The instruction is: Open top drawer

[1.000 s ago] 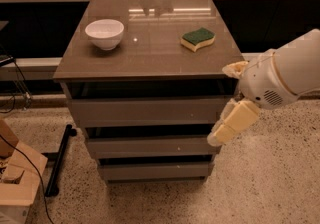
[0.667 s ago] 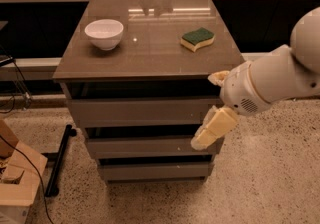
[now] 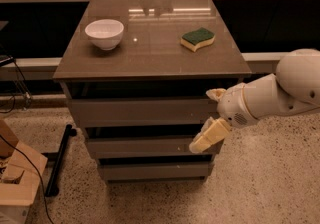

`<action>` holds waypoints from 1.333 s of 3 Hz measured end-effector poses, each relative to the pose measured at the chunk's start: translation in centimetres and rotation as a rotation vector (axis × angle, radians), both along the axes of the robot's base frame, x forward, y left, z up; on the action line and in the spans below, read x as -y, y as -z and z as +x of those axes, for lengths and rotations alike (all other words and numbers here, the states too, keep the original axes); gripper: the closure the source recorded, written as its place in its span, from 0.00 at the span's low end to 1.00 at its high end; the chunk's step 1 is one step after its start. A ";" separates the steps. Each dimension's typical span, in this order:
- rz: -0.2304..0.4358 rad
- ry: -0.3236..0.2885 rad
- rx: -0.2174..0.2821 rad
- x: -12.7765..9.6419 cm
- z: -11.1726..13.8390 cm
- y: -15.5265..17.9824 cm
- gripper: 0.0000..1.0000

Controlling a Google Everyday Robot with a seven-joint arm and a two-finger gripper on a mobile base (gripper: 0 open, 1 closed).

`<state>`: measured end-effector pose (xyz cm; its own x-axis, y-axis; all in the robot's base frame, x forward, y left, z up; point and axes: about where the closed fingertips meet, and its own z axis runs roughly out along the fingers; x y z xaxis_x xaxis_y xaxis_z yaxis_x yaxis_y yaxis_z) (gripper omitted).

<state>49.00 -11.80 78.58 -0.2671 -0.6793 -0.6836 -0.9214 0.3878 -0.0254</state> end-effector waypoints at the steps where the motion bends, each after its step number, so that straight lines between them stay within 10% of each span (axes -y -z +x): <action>1: 0.037 0.037 0.026 0.2 4.5 2.3 0.00; 2: 0.063 0.040 0.055 -0.5 9.6 4.6 0.00; 4: 0.066 0.059 -0.004 -0.5 12.1 9.8 0.00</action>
Offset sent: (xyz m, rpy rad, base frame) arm 0.1382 0.0081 -0.0593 0.0849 -0.0924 -0.0462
